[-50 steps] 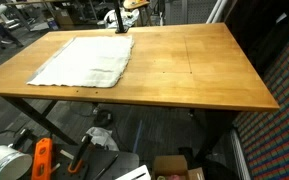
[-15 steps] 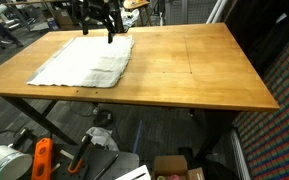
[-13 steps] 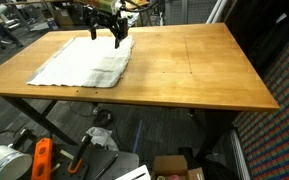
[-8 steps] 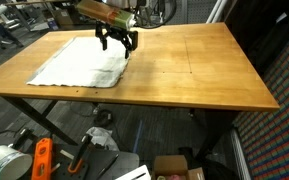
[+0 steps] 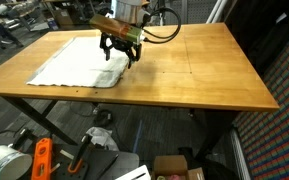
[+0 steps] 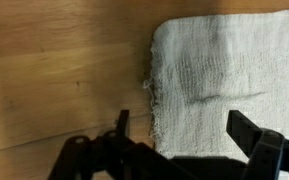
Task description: Fold the cloth
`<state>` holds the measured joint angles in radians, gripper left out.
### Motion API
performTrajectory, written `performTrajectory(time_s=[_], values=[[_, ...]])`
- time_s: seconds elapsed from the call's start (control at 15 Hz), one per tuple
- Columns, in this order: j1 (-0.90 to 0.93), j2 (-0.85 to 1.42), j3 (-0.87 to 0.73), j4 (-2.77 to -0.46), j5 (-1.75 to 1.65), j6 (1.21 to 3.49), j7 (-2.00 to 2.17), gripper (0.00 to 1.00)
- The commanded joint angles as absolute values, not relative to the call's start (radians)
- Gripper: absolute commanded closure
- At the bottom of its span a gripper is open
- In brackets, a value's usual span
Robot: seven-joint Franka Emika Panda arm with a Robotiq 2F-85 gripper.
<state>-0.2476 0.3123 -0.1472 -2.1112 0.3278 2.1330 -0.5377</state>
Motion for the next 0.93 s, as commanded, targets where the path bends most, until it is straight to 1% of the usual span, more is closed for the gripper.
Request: performTrajectory(time_s=[0.0,0.67,0.73,0.8,0.87], values=[[-0.290,0.346,-0.108,-2.070,0.361,2.099,-0.603,0.00],[-0.278,0.377,-0.068,-2.082,0.329,2.074,-0.627,0.00],[-0.277,0.377,-0.065,-2.083,0.327,2.072,-0.631,0.03],[-0.276,0.378,-0.062,-2.082,0.323,2.068,-0.632,0.26],[-0.276,0.378,-0.060,-2.083,0.325,2.067,-0.634,0.27]])
